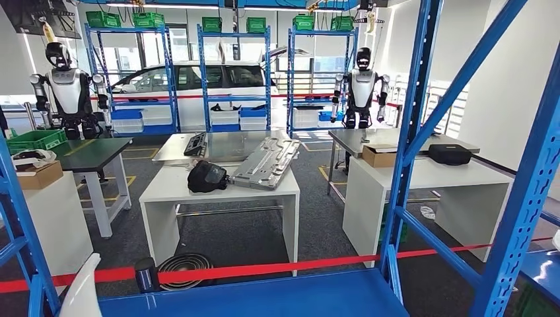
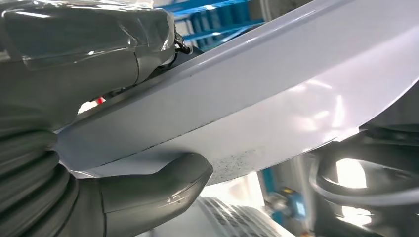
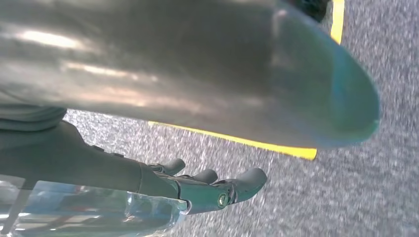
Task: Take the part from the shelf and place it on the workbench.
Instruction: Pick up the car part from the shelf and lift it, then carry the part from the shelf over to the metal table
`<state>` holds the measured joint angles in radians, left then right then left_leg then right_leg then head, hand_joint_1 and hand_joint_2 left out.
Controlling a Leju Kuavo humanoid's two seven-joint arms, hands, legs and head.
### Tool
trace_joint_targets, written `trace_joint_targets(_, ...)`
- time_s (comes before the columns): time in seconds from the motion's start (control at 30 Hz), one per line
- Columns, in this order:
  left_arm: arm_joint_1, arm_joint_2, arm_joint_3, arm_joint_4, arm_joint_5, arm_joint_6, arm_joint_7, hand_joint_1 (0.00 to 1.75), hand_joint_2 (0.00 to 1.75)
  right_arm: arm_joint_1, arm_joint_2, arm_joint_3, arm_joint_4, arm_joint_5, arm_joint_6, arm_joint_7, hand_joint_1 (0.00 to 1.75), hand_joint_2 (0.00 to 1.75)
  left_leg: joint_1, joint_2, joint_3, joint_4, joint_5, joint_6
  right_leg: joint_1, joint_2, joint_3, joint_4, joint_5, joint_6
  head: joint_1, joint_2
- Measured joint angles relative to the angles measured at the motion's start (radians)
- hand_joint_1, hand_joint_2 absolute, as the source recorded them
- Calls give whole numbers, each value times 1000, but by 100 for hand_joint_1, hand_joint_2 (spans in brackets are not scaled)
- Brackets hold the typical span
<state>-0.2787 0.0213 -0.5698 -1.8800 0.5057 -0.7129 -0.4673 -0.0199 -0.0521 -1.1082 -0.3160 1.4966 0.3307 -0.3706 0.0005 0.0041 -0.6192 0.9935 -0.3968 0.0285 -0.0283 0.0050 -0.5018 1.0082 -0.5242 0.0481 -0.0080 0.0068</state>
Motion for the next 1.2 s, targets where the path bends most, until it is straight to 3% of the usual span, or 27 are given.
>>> trace_joint_targets(0.03,-2,1,0,6,-18,11,-7,175,175,-1,-4,-3,3,-7,3,0,0,0,-1,0,-5,5,4,-6,2,3,8,-18,5,-6,0,0)
trace_joint_targets(0.13,-2,6,-1,18,-70,43,-28,175,175,3,-9,-19,5,-32,31,13,0,0,1,-3,-14,9,12,-25,2,4,-10,-18,18,-30,-2,0)
trace_joint_targets(0.17,-2,8,0,20,-85,54,-32,175,175,8,-7,-27,-2,-41,49,25,0,0,3,-4,-21,24,-8,-31,0,2,-16,-19,25,-40,-3,0)
trace_joint_targets(0.23,-1,15,0,23,-109,75,-36,175,175,20,8,-50,-45,-61,106,58,0,0,7,-5,-52,114,-97,-42,-2,-3,-31,-20,43,-55,-5,0)
trace_joint_targets(0.3,4,20,0,24,-125,90,-35,175,175,36,33,-79,-109,-82,171,88,0,0,10,-5,-83,246,-182,-48,2,-5,-54,-18,62,-60,-6,0)
trace_joint_targets(0.33,8,23,0,24,-130,94,-33,175,175,42,46,-93,-138,-90,195,98,0,0,11,-5,-84,285,-194,-49,5,-5,-66,-17,70,-60,-7,0)
trace_joint_targets(0.37,11,25,0,24,-135,98,-31,175,175,46,58,-107,-165,-96,212,104,0,0,11,-5,-67,289,-187,-48,7,-5,-78,-17,78,-60,-7,0)
trace_joint_targets(0.4,13,26,-1,24,-138,100,-29,175,175,49,68,-119,-187,-99,221,107,0,0,10,-5,-30,253,-165,-44,9,-5,-88,-16,86,-60,-8,0)
trace_joint_targets(0.43,14,27,-1,24,-140,103,-28,175,175,51,79,-129,-207,-102,227,110,0,0,8,-6,22,187,-140,-36,12,-4,-95,-16,94,-59,-8,0)
trace_joint_targets(0.5,14,27,-2,23,-146,105,-24,175,175,53,97,-145,-236,-111,240,118,0,0,1,-5,122,45,-125,-20,15,-3,-105,-16,108,-52,-9,0)
trace_joint_targets(0.57,13,27,-3,23,-156,106,-18,175,175,52,113,-166,-259,-124,258,132,0,0,-7,-5,155,-16,-130,-9,13,-4,-109,-19,122,-40,-9,0)
trace_joint_targets(0.63,11,26,-5,23,-163,106,-12,175,175,50,126,-194,-279,-134,274,150,0,0,-10,-3,147,-28,-111,0,10,-5,-113,-22,134,-29,-9,0)
trace_joint_targets(0.67,9,25,-7,24,-164,105,-10,175,175,49,132,-206,-286,-137,279,158,0,0,-8,-1,142,-35,-97,6,10,-5,-120,-13,123,-29,-9,0)
trace_joint_targets(0.73,6,23,-11,26,-165,105,-8,175,175,47,140,-225,-298,-138,284,167,0,0,-4,1,124,-47,-69,16,9,-5,-149,59,53,-37,-6,-1)
trace_joint_targets(0.8,4,23,-13,32,-168,109,-7,175,175,46,143,-236,-306,-132,285,174,0,0,-5,-4,92,-46,-43,19,8,-5,-186,188,-30,-39,-3,0)
trace_joint_targets(0.83,3,23,-15,38,-169,114,-7,175,175,46,143,-239,-308,-124,284,177,0,0,-5,-7,75,-45,-31,17,7,-5,-194,242,-47,-33,-3,0)
trace_joint_targets(0.87,2,24,-17,47,-169,122,-7,175,175,45,143,-241,-309,-113,280,179,0,0,-4,-11,58,-43,-18,15,4,-5,-187,267,-44,-23,-3,0)
trace_joint_targets(0.9,0,25,-19,56,-168,130,-7,175,175,45,143,-241,-308,-102,275,178,0,0,-2,-17,41,-40,-7,11,1,-5,-163,256,-25,-11,-3,0)
trace_joint_targets(0.97,-7,27,-23,70,-168,144,-8,175,175,42,142,-240,-306,-84,262,173,0,0,1,-31,6,-25,11,-1,-7,12,-66,139,6,6,-2,0)
trace_joint_targets(1.03,-15,27,-27,76,-170,153,-7,175,175,39,138,-239,-298,-76,252,167,0,0,1,-47,-23,-5,26,-14,-11,40,15,14,-4,0,-3,0)
trace_joint_targets(1.07,-17,27,-29,77,-171,157,-6,175,175,37,135,-239,-291,-74,245,165,0,0,1,-54,-32,0,35,-21,-9,48,30,-14,-14,-7,-3,0)
trace_joint_targets(1.13,-18,29,-33,80,-173,160,-3,175,175,35,132,-239,-276,-72,231,163,0,0,5,-69,-43,2,50,-33,-7,34,18,-18,-10,-23,-4,0)
trace_joint_targets(1.17,-17,30,-36,83,-173,161,-2,175,175,33,132,-239,-270,-72,223,162,0,0,7,-65,-50,9,39,-38,-6,24,11,-16,-2,-33,-5,-1)
trace_joint_targets(1.2,-17,31,-38,86,-176,162,-1,175,175,32,131,-239,-265,-71,216,160,0,0,9,-55,-59,32,10,-43,-8,13,3,-17,7,-43,-6,-1)
